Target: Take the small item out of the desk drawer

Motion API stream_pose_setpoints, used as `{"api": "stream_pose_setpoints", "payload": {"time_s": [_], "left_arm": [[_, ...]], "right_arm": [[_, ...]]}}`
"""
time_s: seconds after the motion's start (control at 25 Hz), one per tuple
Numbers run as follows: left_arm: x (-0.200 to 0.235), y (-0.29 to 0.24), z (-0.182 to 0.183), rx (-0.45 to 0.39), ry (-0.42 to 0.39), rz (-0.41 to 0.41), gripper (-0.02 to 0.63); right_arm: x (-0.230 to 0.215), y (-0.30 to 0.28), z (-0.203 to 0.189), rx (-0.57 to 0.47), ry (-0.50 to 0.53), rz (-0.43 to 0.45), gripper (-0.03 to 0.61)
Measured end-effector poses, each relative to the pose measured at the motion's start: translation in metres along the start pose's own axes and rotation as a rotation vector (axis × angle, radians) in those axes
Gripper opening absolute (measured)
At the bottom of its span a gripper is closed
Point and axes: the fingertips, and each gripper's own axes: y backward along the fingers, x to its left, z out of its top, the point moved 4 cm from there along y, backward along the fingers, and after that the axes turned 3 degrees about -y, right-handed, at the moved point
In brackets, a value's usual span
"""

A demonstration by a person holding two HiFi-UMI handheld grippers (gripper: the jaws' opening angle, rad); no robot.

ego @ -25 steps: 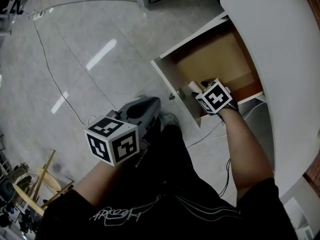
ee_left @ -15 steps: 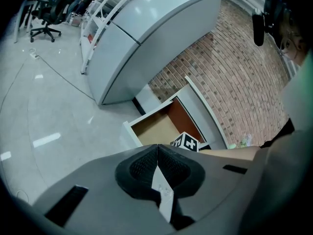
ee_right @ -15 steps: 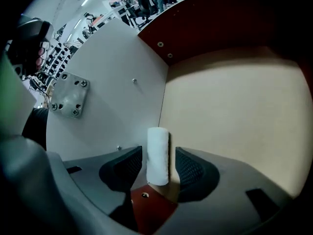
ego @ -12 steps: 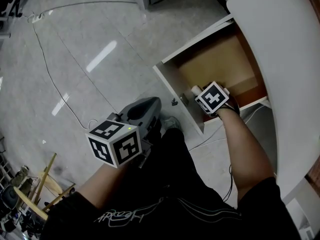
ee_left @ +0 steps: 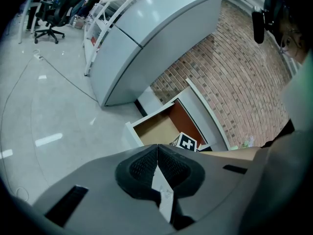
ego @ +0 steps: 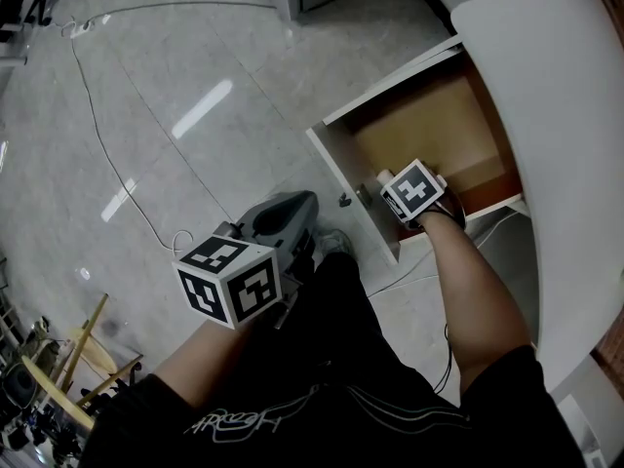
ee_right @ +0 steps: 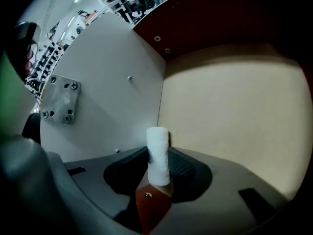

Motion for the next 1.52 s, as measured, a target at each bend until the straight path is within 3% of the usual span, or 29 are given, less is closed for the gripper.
{"api": "stream_pose_setpoints", "payload": {"time_s": [0.68,1.08,1.52], "left_arm": [[-0.019,0.021,-0.010,-0.054,0.011,0.045,0.021],[-0.069,0.060,-0.003,-0.114,-0.023,0.049,0.021],[-0.161,0.133,0.016,-0.193,-0.100,0.008,0.021]], "right_arm": [[0.004,0.032,-0.004,-0.079,-0.068,-0.015,0.133],[0.035,0.125,-0.005,-0.258,-0.040,0.006,0.133],[0.095,0.283,-0.025,-0.568,-0.003,0.100,0.133]]}}
